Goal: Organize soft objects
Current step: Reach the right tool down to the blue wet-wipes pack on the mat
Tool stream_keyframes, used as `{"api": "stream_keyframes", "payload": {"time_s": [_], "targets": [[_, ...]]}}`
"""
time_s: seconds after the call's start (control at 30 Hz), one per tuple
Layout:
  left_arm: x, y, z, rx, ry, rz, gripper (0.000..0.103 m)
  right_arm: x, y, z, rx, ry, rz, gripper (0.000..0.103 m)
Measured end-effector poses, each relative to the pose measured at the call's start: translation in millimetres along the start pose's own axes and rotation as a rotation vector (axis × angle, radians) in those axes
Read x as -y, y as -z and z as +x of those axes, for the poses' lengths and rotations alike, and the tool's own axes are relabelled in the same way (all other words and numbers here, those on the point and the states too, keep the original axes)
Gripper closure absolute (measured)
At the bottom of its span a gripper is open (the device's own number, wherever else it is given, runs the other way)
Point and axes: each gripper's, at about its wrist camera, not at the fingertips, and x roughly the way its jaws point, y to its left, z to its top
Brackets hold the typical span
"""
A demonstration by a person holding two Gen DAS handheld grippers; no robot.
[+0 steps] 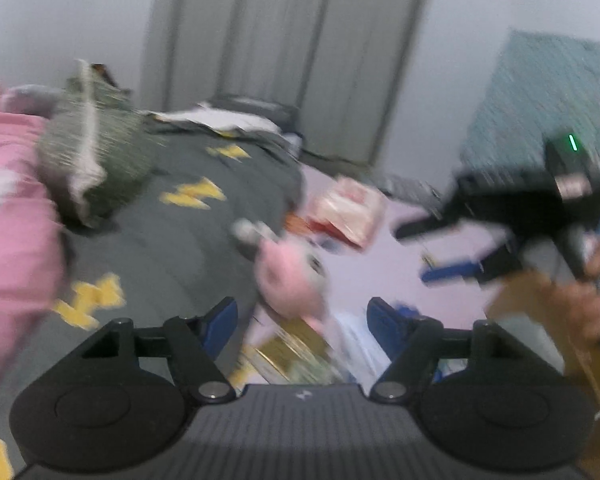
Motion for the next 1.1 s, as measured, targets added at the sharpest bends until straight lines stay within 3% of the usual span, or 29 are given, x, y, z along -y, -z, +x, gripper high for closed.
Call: {"api": "stream_keyframes", "payload": {"time_s": [0.13, 0.3, 0.4, 0.53, 0.7, 0.87, 1.03, 1.1], "targets": [[-17.6, -7.4, -2.6, -0.016, -0.005, -0.035, 0.031, 3.3, -5.4, 9.5, -0.015, -0.026, 0.019, 0.024], [-5.1, 10.5, 1.1, -0.087, 0.082, -0.022, 0.033, 24.2, 4.2, 16.1, -0.048, 0.007, 0.053, 0.023], [15.0, 27.8, 2.8, -0.133, 0.154, 0.021, 0.042, 40.7, 13.1, 20.8, -0.083, 0.032, 0.086, 0.023], [38.9, 42.4, 6.9, -0.159, 0.174, 0.091, 0.053, 53.6, 21.5, 24.8, -0.109, 0.044, 0.123, 0.023], [47.0, 46.2, 4.2, -0.166, 0.209, 0.092, 0.056, 51.1, 29.3, 23.6, -0.118, 0.018, 0.115, 0.023], [53.8, 44.5, 28.4, -0.218, 0.263, 0.025, 0.057, 53.9, 39.3, 40.2, -0.186, 0.000, 0.150, 0.020], [51.4, 52.2, 52.4, -0.298, 0.247, -0.037, 0.057, 50.2, 48.6, 43.1, -0.217, -0.041, 0.202, 0.019], [48.4, 55.1, 55.9, -0.314, 0.230, -0.052, 0.052, 41.4, 52.7, 37.1, -0.218, -0.046, 0.184, 0.019]]}}
